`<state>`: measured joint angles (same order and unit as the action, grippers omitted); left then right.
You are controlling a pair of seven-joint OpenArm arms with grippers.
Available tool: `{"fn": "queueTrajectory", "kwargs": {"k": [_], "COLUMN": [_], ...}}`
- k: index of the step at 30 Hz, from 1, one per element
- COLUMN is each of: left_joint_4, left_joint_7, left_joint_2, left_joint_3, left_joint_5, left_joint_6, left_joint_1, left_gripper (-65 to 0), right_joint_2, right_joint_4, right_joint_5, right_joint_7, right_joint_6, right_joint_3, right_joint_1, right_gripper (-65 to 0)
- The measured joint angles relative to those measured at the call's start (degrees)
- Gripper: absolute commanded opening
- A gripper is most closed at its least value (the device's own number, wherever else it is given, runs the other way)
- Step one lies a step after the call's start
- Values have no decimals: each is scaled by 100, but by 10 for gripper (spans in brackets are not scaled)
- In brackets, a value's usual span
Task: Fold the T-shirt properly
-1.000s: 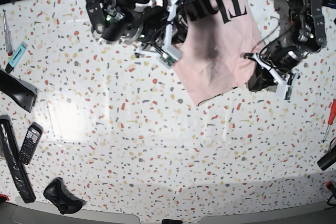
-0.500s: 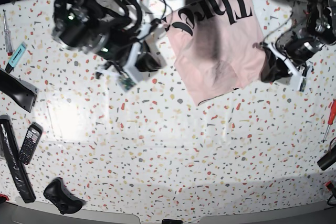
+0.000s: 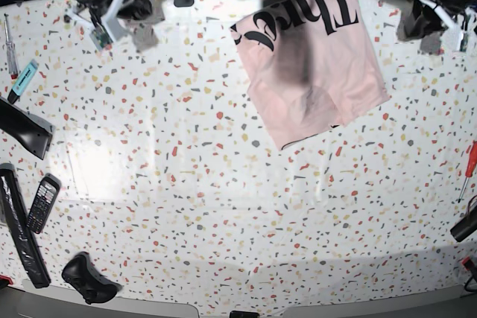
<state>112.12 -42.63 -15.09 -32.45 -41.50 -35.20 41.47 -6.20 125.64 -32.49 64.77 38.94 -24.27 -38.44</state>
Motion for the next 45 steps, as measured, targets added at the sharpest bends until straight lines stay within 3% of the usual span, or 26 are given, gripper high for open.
{"fn": "queueTrajectory", "kwargs": {"k": [8,14,18,20,23,27,29,34,37,41,45], "left_joint_4": [-470,-2238,-3713,-4518,-5777,-7058,-7355,-7475,-7488,-7488,-7501], "left_joint_7": [63,643,656,758,1331,1998,2262,3268,3705,3921,3923], "left_joint_2": [170,162,129,79,35,-85,-136,-120,35,509,986], "left_joint_3": [-144,-146,-155,-155,-155,-155,-111,424,866,1178,1209], "left_joint_5": [79,87,308,382,337,925,1285,2124,2522,3038,3484], "left_joint_6": [-151,-437,-435,-435,-452,-428,-424,-457,-374,505,555], "left_joint_1": [820,601,-28,-358,-710,-1099,-1239,-1325,-1311,-1401,-1633], "left_gripper": [-650,-650,-650,-650,-650,-650,-650,-573,-539,-535,-535], "right_joint_2": [-2,-20,-348,-562,-752,-761,-748,-741,-739,-699,-693], "right_joint_4": [-118,-1331,-2557,-3200,-4186,-5606,-6321,-7825,-8428,-9025,-9431], "right_joint_5": [55,706,737,748,1019,1460,1661,1803,1797,1784,1799], "right_joint_7": [-22,-63,-321,-431,-715,-1399,-1814,-2500,-2994,-3624,-3816], "right_joint_6": [-4,-9,0,-20,-94,-577,-570,-647,-686,-1027,-1220], "right_joint_3": [42,415,964,1276,1624,1845,1961,2140,2157,2159,2159], "right_joint_1": [-1045,-1108,-1036,-892,-531,61,411,1384,1886,2343,2640], "right_gripper": [-650,-650,-650,-650,-650,-650,-650,-650,-650,-650,-650]}}
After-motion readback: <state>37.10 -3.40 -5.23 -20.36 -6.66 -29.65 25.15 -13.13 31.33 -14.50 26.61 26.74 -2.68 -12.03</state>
